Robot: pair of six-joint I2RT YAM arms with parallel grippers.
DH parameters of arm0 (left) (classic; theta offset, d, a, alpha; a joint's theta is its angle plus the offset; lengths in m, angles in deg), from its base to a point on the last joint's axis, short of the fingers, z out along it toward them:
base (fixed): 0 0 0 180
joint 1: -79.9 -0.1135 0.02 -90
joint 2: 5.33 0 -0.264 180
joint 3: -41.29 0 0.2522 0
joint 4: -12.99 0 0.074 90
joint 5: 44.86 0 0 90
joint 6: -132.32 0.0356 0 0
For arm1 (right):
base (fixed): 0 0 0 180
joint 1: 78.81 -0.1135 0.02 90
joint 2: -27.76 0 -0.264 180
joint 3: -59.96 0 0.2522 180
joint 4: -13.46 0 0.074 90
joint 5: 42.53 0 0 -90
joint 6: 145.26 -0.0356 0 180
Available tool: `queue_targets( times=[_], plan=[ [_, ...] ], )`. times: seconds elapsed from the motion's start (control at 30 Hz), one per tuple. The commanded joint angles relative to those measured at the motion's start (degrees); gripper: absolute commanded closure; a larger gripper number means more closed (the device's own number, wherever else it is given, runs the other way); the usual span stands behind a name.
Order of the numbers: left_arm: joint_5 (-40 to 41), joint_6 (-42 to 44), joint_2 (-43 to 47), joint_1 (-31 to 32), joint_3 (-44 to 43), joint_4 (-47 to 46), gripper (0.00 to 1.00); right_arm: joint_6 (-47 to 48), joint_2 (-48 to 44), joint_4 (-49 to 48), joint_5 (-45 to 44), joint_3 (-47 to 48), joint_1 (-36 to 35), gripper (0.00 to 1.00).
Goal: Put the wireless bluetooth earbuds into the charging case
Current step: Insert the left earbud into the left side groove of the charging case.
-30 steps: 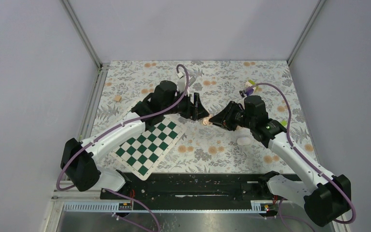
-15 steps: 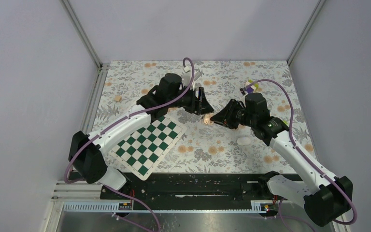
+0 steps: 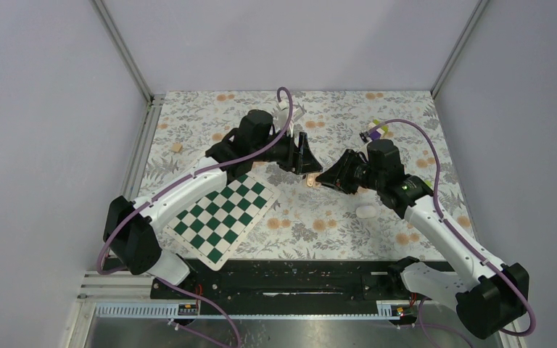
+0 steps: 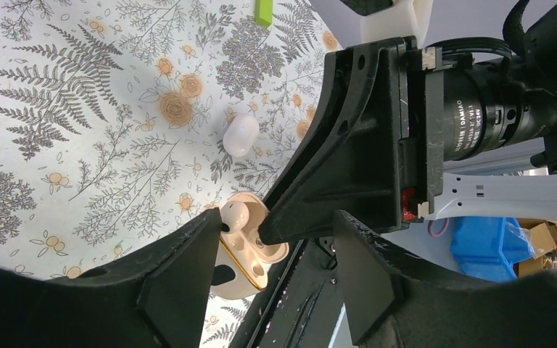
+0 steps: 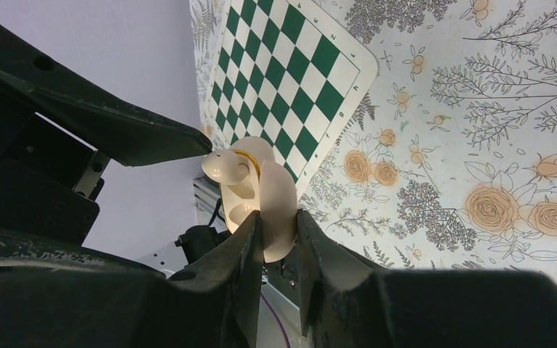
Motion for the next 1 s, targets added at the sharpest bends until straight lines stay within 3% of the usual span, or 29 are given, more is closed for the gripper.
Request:
queue_targets(
  times=[0.0,0.63,0.83,0.97],
  plan=[
    [-2.7,-0.4,1.8,-0.1,0.5,-3.6,0.42,0.6,0.3,-0.7,-0.7,2.2,0.2,1.0],
    [-3.7,-0.3,3.4,-0.1,2.7,-4.0,0.44,0.5,1.0,-1.0,-1.2,2.6,0.2,1.0],
    [0.5,1.0,4.7,-0.1,2.1,-3.3,0.41,0.5,0.6,-1.1,-1.2,2.4,0.2,1.0],
    [4.7,3.7,4.9,0.2,0.9,-1.3,0.46,0.4,0.5,-1.1,-1.1,2.3,0.2,1.0]
  ],
)
